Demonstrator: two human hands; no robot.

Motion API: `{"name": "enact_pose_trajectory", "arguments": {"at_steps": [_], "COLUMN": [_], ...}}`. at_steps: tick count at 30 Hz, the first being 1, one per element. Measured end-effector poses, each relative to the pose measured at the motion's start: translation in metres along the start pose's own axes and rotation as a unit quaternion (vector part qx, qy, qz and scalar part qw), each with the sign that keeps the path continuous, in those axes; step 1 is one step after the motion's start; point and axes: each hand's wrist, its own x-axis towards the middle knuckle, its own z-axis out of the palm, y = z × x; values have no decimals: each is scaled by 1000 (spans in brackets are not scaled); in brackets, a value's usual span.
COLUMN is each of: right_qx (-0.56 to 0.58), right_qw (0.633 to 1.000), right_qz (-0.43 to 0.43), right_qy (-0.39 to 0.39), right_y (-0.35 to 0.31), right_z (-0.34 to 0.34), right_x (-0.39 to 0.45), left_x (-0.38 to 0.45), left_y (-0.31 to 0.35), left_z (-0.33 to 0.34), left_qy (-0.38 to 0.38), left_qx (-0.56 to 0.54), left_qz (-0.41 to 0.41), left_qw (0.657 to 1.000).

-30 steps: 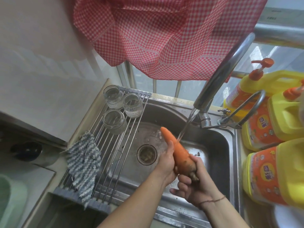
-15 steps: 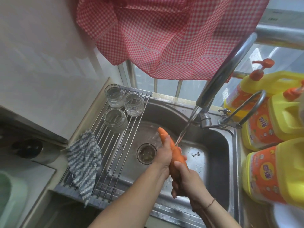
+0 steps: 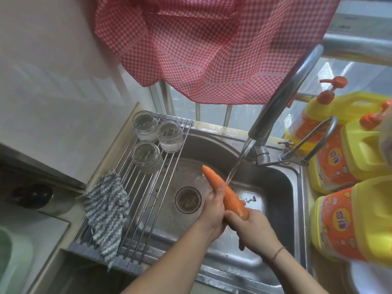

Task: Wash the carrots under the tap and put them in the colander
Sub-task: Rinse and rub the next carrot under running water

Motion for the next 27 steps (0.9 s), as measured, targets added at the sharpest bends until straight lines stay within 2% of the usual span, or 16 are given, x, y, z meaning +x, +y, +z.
{"name": "enact_pose_trajectory", "arguments": {"at_steps": [6, 8, 10, 14, 16, 18, 20, 22, 24, 25, 27], "right_qx": [79, 60, 37, -22, -54, -62, 7, 93, 121, 114, 59], "right_qw": [997, 998, 999, 999, 997, 997, 1000, 996, 993, 993, 998], "right_qz": [2, -5, -6, 0, -4, -6, -9, -4, 3, 0, -2], "right_qy": [-1, 0, 5, 40, 50, 37, 7, -9, -15, -16, -3], "right_y": [-1, 0, 2, 1, 2, 3, 3, 3, 3, 3, 2], "right_z": [-5, -4, -1, 10, 14, 15, 14, 9, 4, 3, 4], "right_x": [-1, 0, -1, -4, -4, -2, 0, 3, 4, 4, 3], "left_x": [-8, -8, -4, -2, -3, -1, 1, 2, 0, 1, 0], "left_y": [12, 11, 5, 1, 6, 11, 14, 14, 17, 16, 13], "left_z": [-15, -19, -18, 0, 8, 7, -1, -14, -26, -29, -23], "left_qy": [-177, -196, -165, 3, 66, 78, 25, -79, -187, -208, -167], "left_qx": [-40, -46, -31, 43, 77, 81, 56, 25, 10, 6, 2], "left_qz": [-22, -29, -7, 53, 32, 8, -7, -23, -30, -31, -21], "left_qw": [983, 979, 986, 998, 994, 994, 998, 996, 982, 978, 986]}}
